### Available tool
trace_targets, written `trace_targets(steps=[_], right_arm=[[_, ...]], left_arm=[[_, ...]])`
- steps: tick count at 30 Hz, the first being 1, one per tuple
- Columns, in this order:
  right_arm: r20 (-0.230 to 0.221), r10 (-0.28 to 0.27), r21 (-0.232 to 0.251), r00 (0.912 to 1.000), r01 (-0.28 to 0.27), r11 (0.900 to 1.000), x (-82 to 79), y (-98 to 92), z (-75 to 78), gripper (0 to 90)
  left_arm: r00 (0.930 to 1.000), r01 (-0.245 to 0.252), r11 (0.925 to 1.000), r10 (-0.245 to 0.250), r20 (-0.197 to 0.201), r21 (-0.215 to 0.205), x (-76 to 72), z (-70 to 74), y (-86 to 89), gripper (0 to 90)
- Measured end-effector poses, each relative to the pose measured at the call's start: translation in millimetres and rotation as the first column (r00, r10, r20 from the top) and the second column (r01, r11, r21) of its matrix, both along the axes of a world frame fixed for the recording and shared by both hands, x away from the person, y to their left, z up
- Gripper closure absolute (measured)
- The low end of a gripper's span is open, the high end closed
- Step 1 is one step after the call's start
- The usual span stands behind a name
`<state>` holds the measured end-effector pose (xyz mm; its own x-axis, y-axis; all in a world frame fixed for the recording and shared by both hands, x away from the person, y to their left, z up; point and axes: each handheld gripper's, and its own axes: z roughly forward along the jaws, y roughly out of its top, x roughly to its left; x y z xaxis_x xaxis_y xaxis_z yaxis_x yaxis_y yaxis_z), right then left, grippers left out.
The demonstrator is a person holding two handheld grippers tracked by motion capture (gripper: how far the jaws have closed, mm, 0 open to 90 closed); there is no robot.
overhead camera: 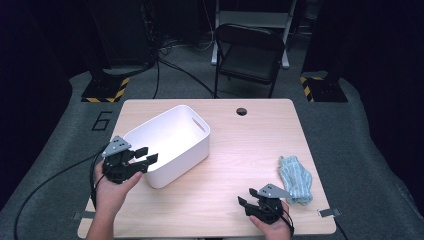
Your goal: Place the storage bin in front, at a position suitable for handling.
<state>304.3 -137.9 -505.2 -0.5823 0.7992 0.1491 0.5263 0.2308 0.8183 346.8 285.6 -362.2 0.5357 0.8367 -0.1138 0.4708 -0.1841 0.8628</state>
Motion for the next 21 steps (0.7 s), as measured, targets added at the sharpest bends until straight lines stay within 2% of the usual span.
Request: trace_targets(steps=[2, 4, 9, 13, 17, 21], right_arm=[[-0.005, -0.006, 0.004, 1.0, 0.006, 1.0, 0.1, -0.1, -0.1, 44.0], [0.012, -0.001, -0.004, 0.9999, 0.001, 1.0, 1.1, -1.2, -0.2, 44.0], [0.003, -0.009, 0.0, 1.0, 0.009, 1.0, 1.2, -1.2, -0.4, 43.8], [0.007, -0.014, -0.001, 0.9999, 0.014, 1.0, 2.2, -1.7, -0.9, 43.7], [0.002, -0.015, 0.003, 0.9999, 0.015, 1.0, 2.2, -2.4, -0.6, 43.7], [-0.002, -0.02, 0.008, 0.9998, 0.02, 1.0, 2.6, -3.4, -0.7, 43.7]], left_arm=[[0.9996, -0.027, 0.9996, 0.027, -0.009, 0.001, 0.0, -2.2, 5.9, 48.4], [0.9987, -0.049, 0.9988, 0.049, -0.014, 0.004, -0.2, -5.2, 10.2, 45.6], [0.9945, -0.101, 0.9949, 0.101, -0.03, 0.008, -3.7, -11.5, 20.2, 44.2], [0.9929, -0.109, 0.9939, 0.11, -0.045, 0.01, -4.9, -14.5, 24.7, 43.0], [0.9883, -0.144, 0.9893, 0.145, -0.047, 0.021, -3.5, -20.7, 27.4, 40.8], [0.9852, -0.154, 0.9879, 0.155, -0.073, 0.021, -1.6, -26.3, 31.1, 39.7]])
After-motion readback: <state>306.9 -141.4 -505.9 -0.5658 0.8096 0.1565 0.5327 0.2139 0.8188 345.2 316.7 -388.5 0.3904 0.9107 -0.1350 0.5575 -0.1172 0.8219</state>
